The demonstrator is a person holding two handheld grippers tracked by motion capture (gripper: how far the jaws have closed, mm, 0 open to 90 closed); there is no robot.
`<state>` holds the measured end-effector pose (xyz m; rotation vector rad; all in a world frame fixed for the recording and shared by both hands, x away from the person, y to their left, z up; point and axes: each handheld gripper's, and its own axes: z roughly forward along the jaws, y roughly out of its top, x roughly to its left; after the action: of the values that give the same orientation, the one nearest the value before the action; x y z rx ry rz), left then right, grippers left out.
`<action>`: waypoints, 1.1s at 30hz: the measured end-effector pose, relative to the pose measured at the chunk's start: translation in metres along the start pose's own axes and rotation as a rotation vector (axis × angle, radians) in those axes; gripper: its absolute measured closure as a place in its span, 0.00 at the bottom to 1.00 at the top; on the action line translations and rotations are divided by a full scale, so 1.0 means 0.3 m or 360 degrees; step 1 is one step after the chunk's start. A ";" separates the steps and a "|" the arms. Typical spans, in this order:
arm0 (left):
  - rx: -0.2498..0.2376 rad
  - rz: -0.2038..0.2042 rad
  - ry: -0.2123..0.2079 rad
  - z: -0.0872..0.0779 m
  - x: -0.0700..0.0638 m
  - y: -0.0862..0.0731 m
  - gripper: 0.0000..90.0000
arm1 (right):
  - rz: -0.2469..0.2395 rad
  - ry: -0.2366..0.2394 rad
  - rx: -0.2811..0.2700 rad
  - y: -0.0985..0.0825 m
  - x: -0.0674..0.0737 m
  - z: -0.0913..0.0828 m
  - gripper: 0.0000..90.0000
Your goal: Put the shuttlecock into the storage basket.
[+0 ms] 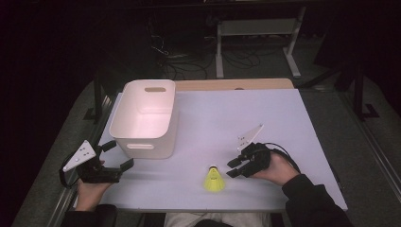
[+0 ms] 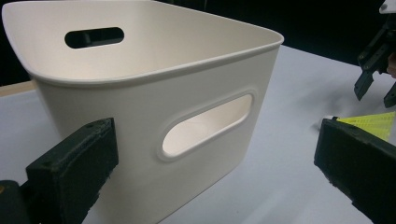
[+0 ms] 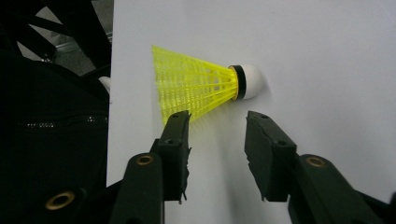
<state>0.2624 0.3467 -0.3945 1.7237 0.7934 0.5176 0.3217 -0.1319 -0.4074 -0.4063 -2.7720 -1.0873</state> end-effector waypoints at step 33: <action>0.0008 0.0002 -0.0001 0.001 0.000 0.000 0.00 | -0.0036 0.0080 0.0164 -0.013 0.005 0.050 0.99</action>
<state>0.2626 0.3466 -0.3947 1.7287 0.7939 0.5164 0.3187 -0.1240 -0.4206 -0.3313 -2.7796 -0.9410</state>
